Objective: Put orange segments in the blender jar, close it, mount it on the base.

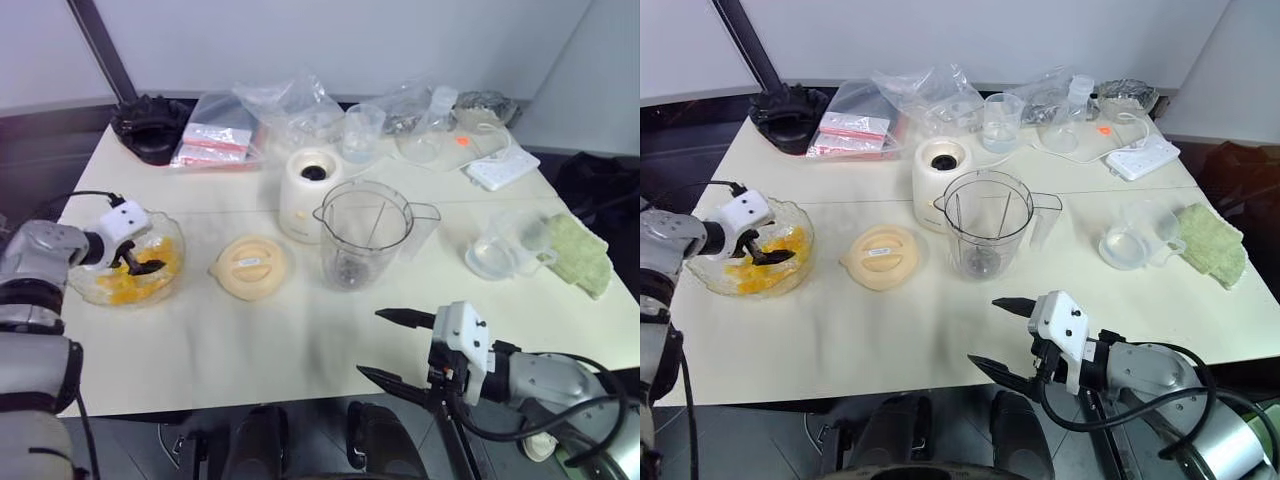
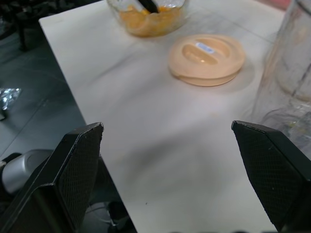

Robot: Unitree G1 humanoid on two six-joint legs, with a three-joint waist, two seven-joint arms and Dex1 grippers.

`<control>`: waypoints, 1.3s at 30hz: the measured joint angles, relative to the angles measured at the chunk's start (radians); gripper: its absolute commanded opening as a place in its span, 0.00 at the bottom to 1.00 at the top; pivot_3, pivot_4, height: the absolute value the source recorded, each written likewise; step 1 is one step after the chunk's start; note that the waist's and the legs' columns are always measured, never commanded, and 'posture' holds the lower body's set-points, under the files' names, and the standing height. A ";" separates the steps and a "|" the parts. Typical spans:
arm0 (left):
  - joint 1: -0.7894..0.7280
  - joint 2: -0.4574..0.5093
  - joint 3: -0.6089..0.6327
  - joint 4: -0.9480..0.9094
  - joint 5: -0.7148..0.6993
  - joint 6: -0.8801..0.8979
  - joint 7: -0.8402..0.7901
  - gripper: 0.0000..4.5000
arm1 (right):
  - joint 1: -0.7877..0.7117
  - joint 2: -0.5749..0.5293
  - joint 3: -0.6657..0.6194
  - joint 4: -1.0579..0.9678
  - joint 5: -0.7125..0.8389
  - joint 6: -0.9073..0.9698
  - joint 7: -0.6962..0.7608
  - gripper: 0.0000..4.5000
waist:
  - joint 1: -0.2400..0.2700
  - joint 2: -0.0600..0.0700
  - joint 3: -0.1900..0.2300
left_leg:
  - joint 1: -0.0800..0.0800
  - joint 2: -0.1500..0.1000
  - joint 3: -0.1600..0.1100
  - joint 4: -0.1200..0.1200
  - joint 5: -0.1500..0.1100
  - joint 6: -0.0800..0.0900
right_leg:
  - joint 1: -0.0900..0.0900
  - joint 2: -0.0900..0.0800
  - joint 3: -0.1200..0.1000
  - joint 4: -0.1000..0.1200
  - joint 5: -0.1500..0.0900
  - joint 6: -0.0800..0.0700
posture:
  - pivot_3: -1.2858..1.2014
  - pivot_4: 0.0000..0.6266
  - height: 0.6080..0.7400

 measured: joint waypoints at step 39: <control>-0.077 -0.142 -0.010 0.132 0.182 0.188 0.253 0.01 | -0.032 0.049 0.014 -0.073 -0.005 0.109 -0.105 1.00 | -0.004 -0.002 0.000 | 0.001 0.002 -0.001 0.014 0.000 0.000 | 0.001 0.000 0.000 0.013 0.000 -0.001 | 0.52 0.24 1.00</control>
